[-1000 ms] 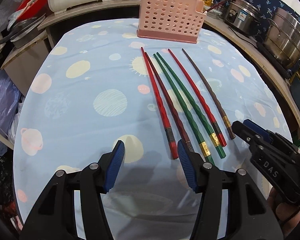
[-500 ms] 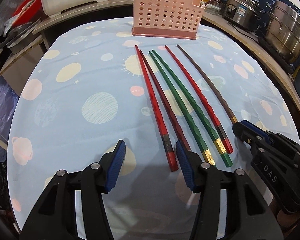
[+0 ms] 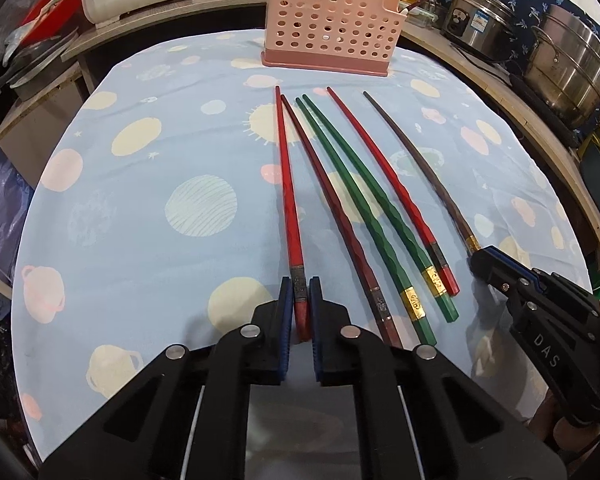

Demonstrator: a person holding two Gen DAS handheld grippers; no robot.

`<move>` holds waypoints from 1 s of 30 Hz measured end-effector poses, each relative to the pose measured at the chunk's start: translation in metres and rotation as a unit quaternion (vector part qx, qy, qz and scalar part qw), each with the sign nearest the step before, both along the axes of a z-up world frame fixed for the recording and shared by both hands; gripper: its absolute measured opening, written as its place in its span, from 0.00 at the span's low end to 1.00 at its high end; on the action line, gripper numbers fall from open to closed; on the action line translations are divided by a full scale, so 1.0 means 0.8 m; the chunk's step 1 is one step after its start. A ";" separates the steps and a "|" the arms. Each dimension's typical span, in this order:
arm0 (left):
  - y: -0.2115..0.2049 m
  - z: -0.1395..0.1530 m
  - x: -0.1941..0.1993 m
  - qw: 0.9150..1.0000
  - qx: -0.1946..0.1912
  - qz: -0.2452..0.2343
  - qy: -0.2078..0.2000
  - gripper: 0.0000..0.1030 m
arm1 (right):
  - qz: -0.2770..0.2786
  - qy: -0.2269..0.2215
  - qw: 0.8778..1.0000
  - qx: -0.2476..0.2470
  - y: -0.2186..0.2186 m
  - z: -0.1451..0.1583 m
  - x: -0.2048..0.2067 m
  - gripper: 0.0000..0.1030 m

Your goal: Organize utensils

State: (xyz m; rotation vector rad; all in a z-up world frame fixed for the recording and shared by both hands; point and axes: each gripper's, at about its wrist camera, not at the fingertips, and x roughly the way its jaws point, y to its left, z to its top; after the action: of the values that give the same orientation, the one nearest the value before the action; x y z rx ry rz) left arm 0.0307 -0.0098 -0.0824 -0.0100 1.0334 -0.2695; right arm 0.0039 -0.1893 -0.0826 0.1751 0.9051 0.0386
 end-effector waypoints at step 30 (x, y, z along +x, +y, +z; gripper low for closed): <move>0.031 0.186 0.020 0.989 -0.049 0.013 -0.139 0.00 | -0.039 -0.151 0.987 0.040 -0.058 0.176 -0.002 0.07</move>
State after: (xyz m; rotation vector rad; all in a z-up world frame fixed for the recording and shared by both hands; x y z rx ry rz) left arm 0.0470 0.0149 0.0665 -0.0720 0.7410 -0.2890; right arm 0.0025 -0.2360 0.0579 0.2715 0.5930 0.0282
